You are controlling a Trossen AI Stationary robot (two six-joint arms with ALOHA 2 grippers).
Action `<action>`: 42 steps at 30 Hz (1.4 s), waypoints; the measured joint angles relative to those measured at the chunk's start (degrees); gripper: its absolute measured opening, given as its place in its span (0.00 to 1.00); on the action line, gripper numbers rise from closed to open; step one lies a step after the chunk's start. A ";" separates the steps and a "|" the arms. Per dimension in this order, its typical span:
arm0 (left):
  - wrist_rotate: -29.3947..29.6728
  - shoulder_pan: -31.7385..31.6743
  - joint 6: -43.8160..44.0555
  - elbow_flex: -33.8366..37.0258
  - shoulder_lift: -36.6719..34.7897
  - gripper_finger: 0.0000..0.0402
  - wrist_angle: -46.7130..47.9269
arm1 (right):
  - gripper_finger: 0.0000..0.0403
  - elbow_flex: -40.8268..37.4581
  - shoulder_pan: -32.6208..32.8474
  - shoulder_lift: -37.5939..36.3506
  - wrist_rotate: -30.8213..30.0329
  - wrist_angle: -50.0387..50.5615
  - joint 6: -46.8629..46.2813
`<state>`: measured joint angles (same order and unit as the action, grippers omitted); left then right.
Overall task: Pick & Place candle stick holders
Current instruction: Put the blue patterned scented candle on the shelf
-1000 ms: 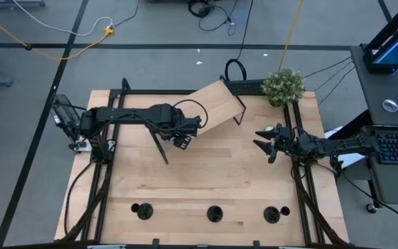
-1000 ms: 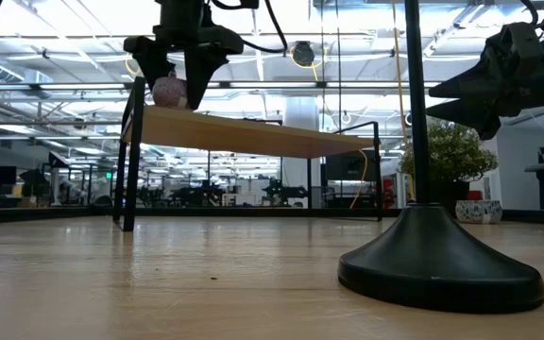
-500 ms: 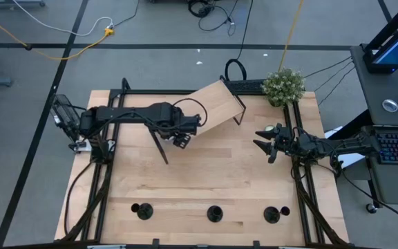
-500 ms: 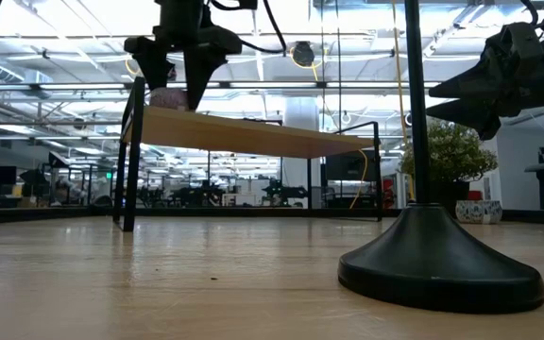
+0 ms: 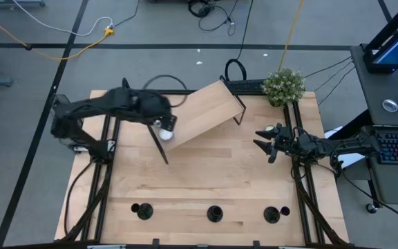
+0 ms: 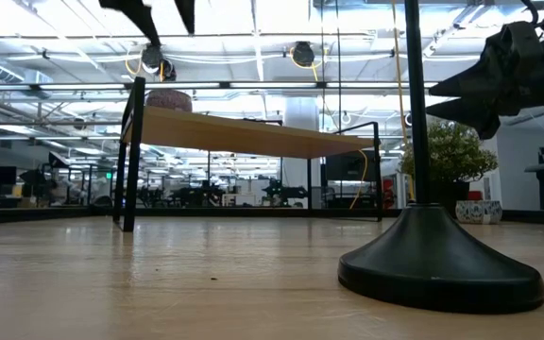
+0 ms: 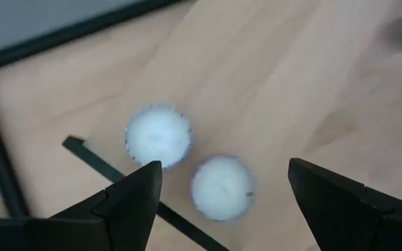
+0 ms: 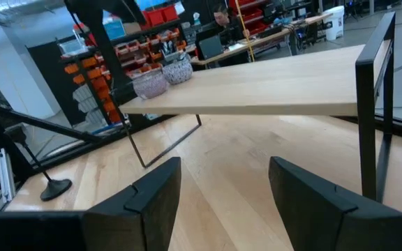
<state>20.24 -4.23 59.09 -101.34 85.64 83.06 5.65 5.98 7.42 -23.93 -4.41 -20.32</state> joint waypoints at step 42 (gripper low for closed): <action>15.55 17.05 -16.72 55.00 -44.15 0.77 -49.38 | 0.53 0.30 0.02 -0.01 -6.57 -17.72 -2.58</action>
<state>35.79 12.82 42.37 -46.34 41.48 33.68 5.95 6.00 7.41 -30.50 -22.13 -22.90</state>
